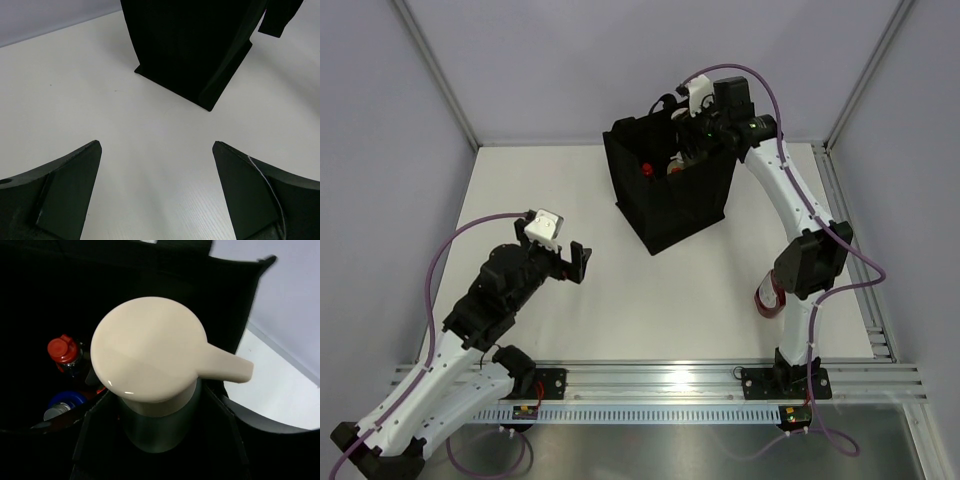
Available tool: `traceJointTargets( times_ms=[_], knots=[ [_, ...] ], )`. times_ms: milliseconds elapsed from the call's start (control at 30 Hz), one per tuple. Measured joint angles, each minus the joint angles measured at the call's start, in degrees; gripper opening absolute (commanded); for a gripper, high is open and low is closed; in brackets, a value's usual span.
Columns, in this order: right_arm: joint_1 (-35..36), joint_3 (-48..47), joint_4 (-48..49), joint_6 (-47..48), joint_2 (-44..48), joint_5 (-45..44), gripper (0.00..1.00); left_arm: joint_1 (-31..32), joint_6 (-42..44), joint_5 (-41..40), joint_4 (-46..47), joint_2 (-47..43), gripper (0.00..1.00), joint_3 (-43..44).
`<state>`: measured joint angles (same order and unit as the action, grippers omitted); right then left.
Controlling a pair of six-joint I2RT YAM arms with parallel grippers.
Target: Place the personal care products into the canvas bag
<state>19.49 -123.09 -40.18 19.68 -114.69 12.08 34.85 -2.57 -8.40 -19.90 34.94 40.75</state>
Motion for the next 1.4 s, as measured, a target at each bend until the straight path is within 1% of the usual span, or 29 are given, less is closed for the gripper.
traceJointTargets(
  times_ms=[33,100,133,200,233,267,467,667,800,933,1033,1100,1200,1267,1400],
  knots=[
    [0.6,0.2,0.1,0.9,0.0,-0.3,0.29,0.0,0.0,0.0,0.0,0.0,0.99,0.0],
    [1.6,0.3,0.0,2.2,0.0,-0.5,0.43,0.0,0.0,0.0,0.0,0.0,0.99,0.0],
    [1.9,0.3,-0.4,2.8,0.0,-0.3,0.56,0.0,0.0,0.0,0.0,0.0,0.99,0.0],
    [2.6,0.3,-1.4,4.5,0.0,0.5,0.69,0.0,0.0,0.0,0.0,0.0,0.99,0.0],
    [2.7,0.3,-1.8,5.3,0.0,1.3,0.78,0.0,0.0,0.0,0.0,0.0,0.99,0.0],
    [2.8,0.3,-2.2,6.0,0.0,2.3,0.99,0.0,0.0,0.0,0.0,0.0,0.99,0.0],
    [2.6,0.1,-6.5,6.9,0.6,10.5,0.99,0.0,0.0,0.0,0.0,-0.1,0.99,0.0],
    [2.6,-3.3,-8.8,4.3,4.2,17.8,0.99,0.0,0.0,0.0,0.0,-0.2,0.99,0.0],
    [2.4,-6.4,-8.6,2.4,9.4,21.6,0.99,0.0,0.0,0.0,0.0,-0.5,0.99,0.0],
    [0.7,-6.6,-8.2,0.7,17.0,25.6,0.99,0.0,0.0,0.0,0.0,-1.0,0.99,0.0],
    [-4.5,-2.0,-6.8,-1.5,24.9,29.9,0.99,0.0,0.0,0.0,-0.1,-1.2,0.99,0.0],
    [-10.5,4.0,-6.1,-2.1,31.0,32.3,0.99,0.0,0.0,0.1,-0.2,-1.5,0.99,0.0],
    [-17.5,12.7,-9.7,1.2,37.7,32.9,0.99,0.0,0.0,0.3,-0.2,-1.8,0.99,0.0],
    [-18.8,17.8,-13.9,5.0,40.7,31.6,1.0,0.0,0.0,0.5,-0.2,-1.9,0.99,0.0],
    [-18.9,30.4,-22.1,11.0,46.6,25.8,1.0,0.0,0.0,1.1,-0.2,-1.9,0.99,0.0]
  ],
)
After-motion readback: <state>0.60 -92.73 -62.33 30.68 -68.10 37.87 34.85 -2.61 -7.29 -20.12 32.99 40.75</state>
